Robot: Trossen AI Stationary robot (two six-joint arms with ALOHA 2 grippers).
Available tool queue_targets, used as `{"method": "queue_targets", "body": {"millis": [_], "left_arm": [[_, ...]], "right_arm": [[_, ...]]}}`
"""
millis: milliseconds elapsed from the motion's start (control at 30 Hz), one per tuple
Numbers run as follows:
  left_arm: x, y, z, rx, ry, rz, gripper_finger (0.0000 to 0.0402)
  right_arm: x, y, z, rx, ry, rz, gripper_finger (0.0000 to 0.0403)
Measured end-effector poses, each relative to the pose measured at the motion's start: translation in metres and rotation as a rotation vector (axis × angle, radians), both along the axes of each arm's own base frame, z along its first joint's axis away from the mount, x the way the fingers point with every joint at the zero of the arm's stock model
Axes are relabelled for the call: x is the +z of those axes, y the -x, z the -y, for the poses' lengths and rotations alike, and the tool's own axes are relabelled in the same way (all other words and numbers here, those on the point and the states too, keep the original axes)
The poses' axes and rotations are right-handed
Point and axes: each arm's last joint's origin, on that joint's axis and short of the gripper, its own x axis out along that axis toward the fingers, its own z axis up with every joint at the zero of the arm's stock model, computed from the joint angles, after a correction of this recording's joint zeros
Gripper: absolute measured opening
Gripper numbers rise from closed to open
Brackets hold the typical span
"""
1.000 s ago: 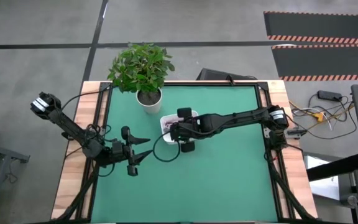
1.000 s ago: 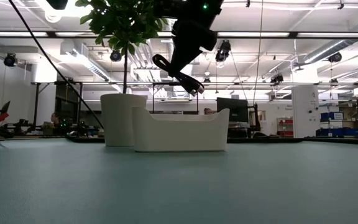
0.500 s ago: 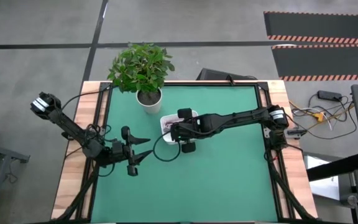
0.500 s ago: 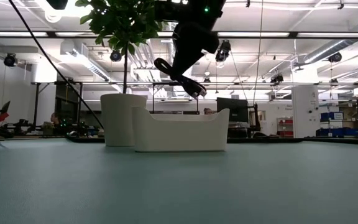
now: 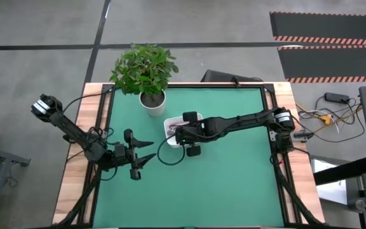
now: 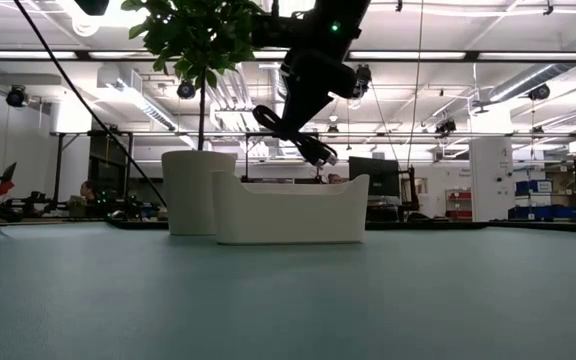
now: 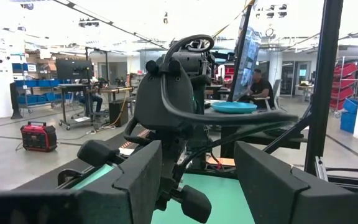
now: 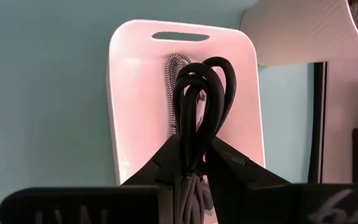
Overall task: Pick and place USB-C Cables
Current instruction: Put the black charger cable into the white bin
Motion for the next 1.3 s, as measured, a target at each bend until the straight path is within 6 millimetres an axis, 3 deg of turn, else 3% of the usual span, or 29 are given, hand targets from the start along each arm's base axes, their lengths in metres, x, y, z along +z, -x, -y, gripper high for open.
{"method": "queue_targets", "body": {"millis": [433, 867, 1100, 1300], "left_arm": [[0.000, 0.000, 0.000, 0.000, 0.000, 0.000, 0.0187], [-0.009, 0.002, -0.001, 0.001, -0.017, -0.023, 0.0187], [-0.013, 0.000, 0.000, -0.010, 0.024, -0.022, 0.0187], [-0.024, -0.009, 0.007, -0.028, 0.093, -0.041, 0.0187]], "right_arm": [[0.008, 0.002, -0.005, -0.040, -0.039, 0.048, 0.0047], [0.019, 0.039, -0.053, 0.071, -0.178, 0.212, 0.0047], [0.003, 0.062, -0.065, 0.172, -0.201, 0.461, 0.0047], [-0.030, 0.079, -0.062, 0.215, -0.272, 0.660, 0.0047]]}}
